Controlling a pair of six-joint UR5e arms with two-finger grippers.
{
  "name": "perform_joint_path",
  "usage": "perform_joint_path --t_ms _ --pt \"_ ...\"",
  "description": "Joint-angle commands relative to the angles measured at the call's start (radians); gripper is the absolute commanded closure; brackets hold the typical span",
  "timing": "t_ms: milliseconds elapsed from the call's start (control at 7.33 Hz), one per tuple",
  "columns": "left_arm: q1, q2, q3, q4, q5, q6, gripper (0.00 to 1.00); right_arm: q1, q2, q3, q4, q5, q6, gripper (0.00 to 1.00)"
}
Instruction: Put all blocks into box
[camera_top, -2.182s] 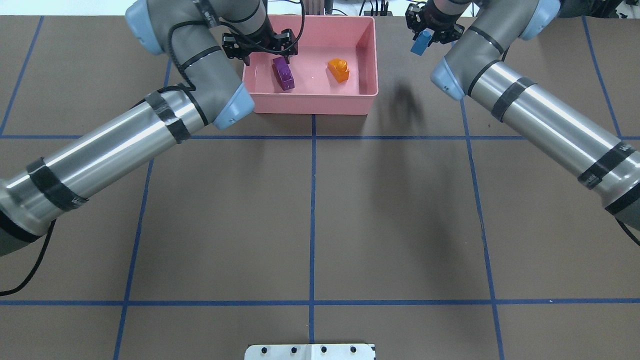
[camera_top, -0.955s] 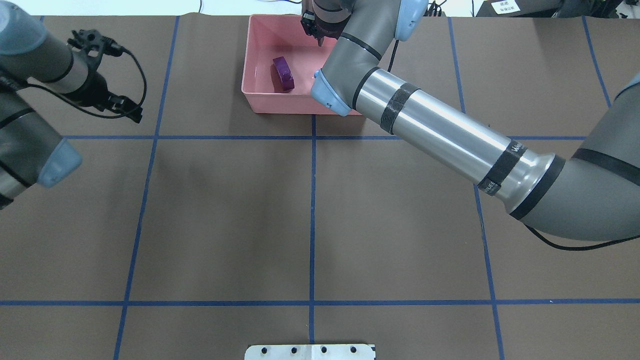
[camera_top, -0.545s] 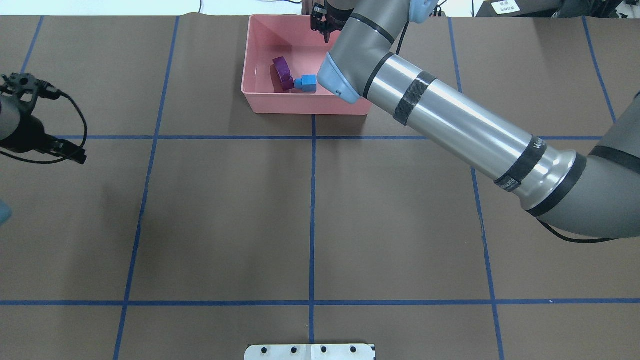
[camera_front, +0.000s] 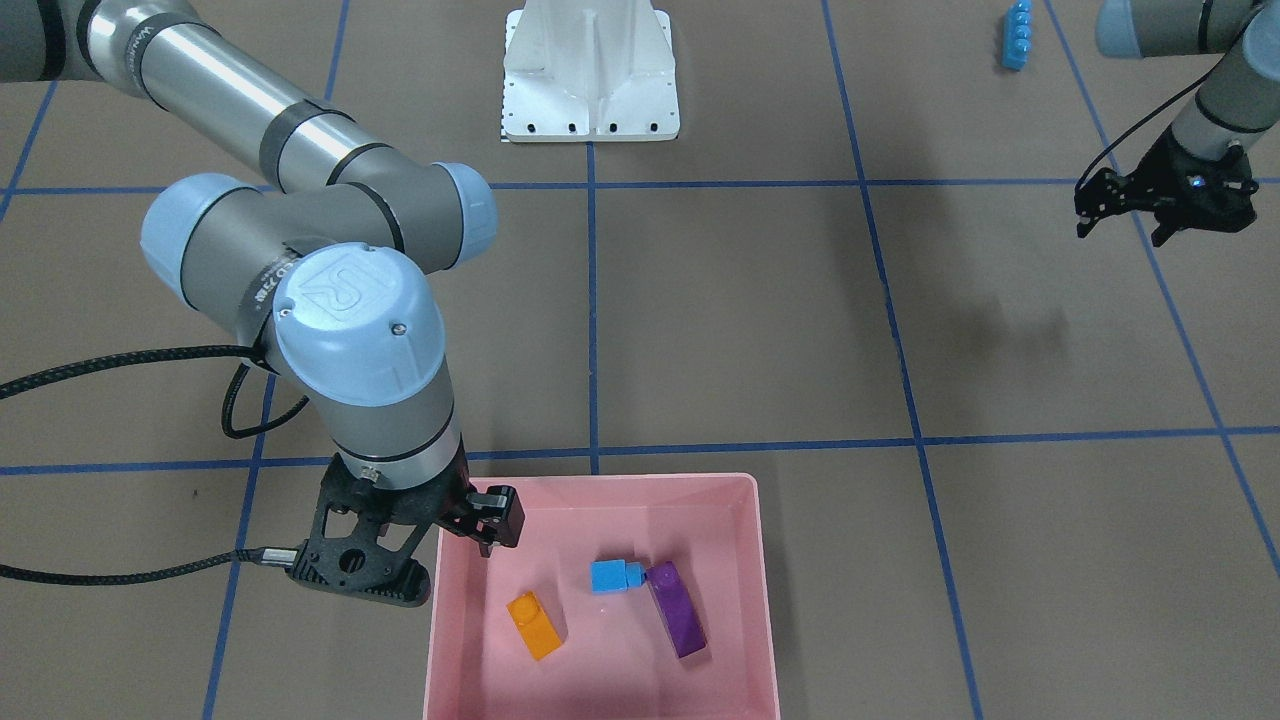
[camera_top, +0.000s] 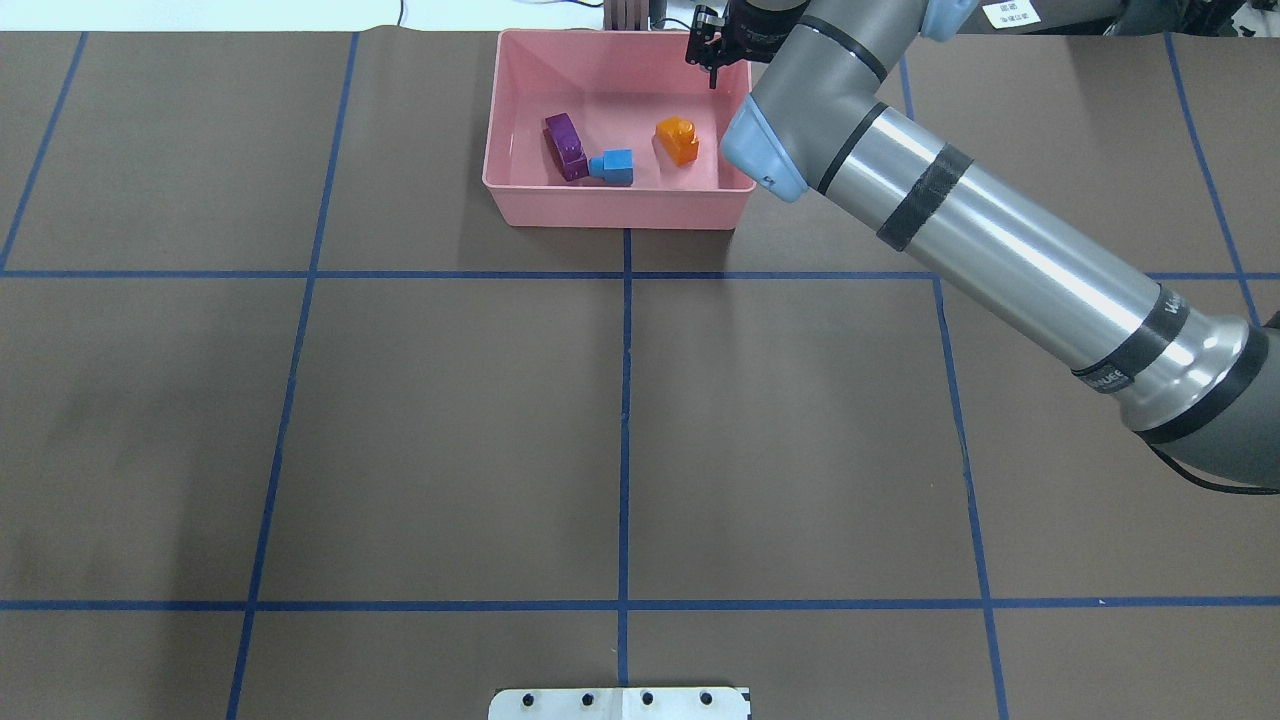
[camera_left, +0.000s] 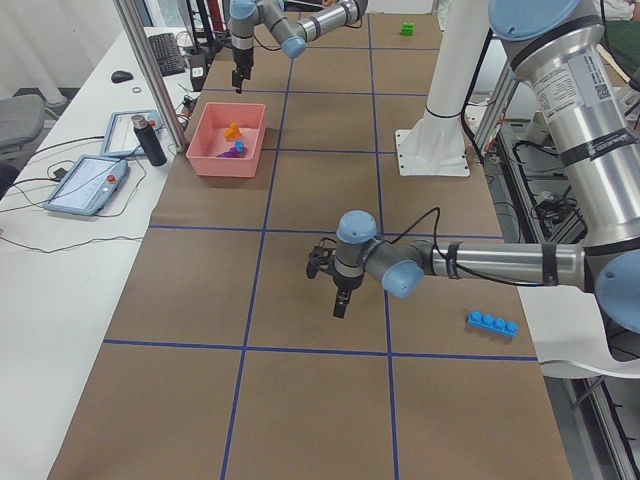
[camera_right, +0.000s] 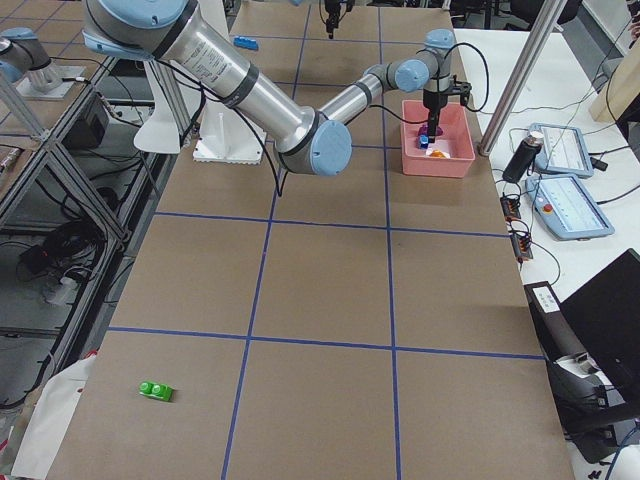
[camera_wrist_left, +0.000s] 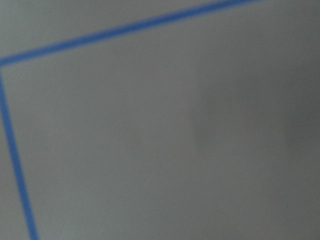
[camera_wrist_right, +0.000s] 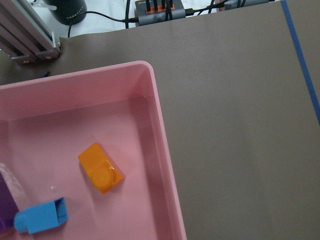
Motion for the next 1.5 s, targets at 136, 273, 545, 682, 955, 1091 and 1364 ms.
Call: perform_joint_path --t_ms 136,273,545,682,955,1091,1364 --pt "0.094 0.145 -0.001 -0.181 -0.186 -0.117 0.00 0.000 -0.092 0.091 0.005 0.003 -0.006 0.00" --pt "0.236 0.162 -0.001 -0.181 -0.145 -0.199 0.00 -0.001 -0.103 0.097 0.005 0.002 -0.006 0.00" --pt "0.468 0.257 -0.001 -0.196 -0.051 -0.214 0.00 -0.004 -0.105 0.097 0.006 -0.004 -0.006 0.00" --pt "0.539 0.282 -0.001 -0.199 -0.036 -0.223 0.00 -0.012 -0.107 0.096 0.006 -0.007 -0.003 0.00" --pt "0.634 0.280 -0.001 -0.227 -0.036 -0.325 0.00 -0.026 -0.107 0.094 0.006 -0.009 0.000 0.00" --pt "0.723 0.276 -0.001 -0.265 -0.034 -0.432 0.00 -0.029 -0.108 0.094 0.006 -0.012 0.000 0.00" --pt "0.954 0.245 -0.001 -0.293 0.060 -0.635 0.00 -0.030 -0.113 0.093 0.008 -0.013 -0.003 0.00"
